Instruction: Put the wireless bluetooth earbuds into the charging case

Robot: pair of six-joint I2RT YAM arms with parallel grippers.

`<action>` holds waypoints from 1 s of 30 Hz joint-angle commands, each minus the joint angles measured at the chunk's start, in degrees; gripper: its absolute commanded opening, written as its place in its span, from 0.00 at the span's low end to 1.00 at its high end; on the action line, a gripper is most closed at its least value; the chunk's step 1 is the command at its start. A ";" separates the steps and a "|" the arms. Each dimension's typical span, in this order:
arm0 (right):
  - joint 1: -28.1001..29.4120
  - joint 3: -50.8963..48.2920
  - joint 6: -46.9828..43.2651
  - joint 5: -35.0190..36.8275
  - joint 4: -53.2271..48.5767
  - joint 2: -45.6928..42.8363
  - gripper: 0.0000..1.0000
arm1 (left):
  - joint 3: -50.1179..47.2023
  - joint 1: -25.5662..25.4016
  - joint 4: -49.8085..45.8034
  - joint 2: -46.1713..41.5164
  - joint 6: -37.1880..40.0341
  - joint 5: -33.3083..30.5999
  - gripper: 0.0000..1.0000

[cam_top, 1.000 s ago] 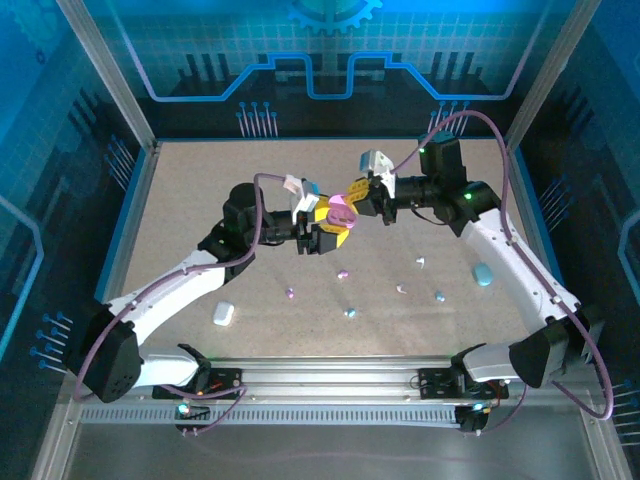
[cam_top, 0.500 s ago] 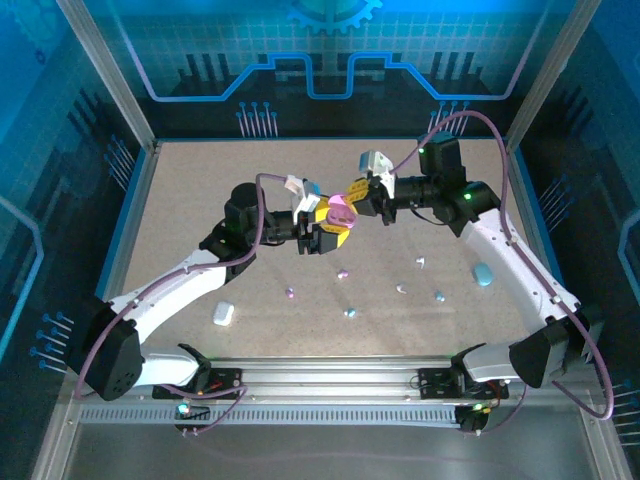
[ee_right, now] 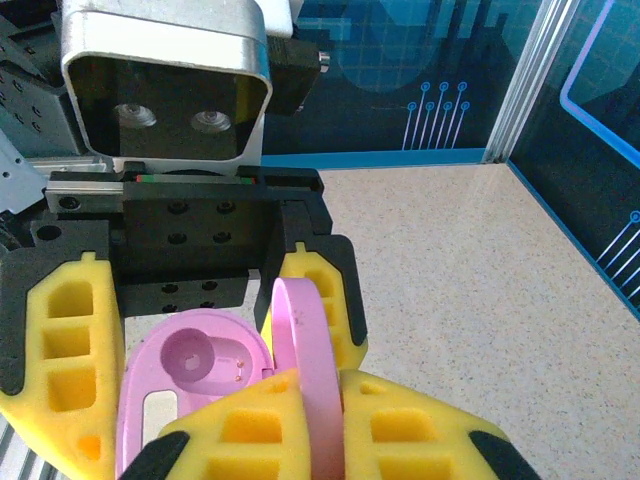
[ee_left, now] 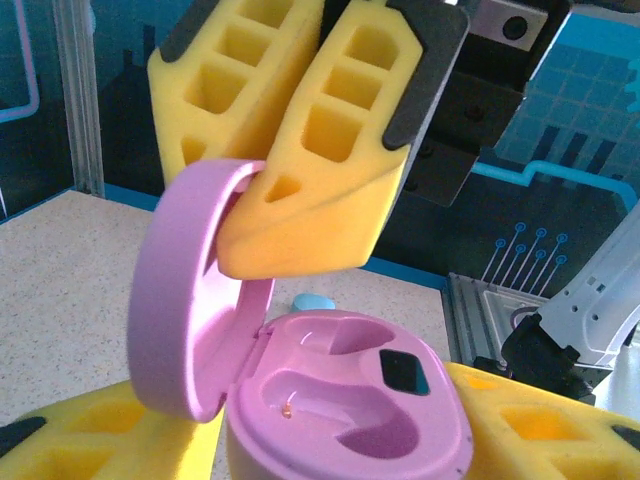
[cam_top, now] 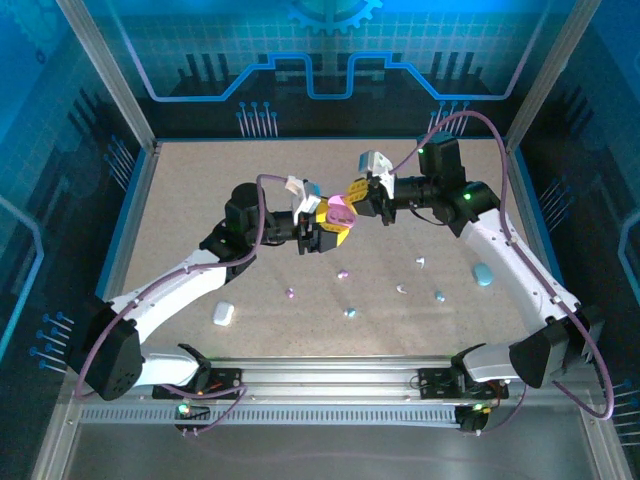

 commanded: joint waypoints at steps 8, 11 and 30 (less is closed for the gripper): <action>1.12 1.47 0.56 -0.01 -0.53 -0.47 0.17 | -1.24 -0.09 1.72 -0.25 0.87 -0.72 0.48; 1.12 1.56 2.41 1.38 0.13 -0.87 0.26 | -2.45 -0.13 4.00 -0.69 0.03 -2.02 0.47; -11.91 1.69 44.53 22.29 -7.36 -1.47 0.48 | -13.34 2.85 17.13 -7.96 -4.98 -18.16 0.43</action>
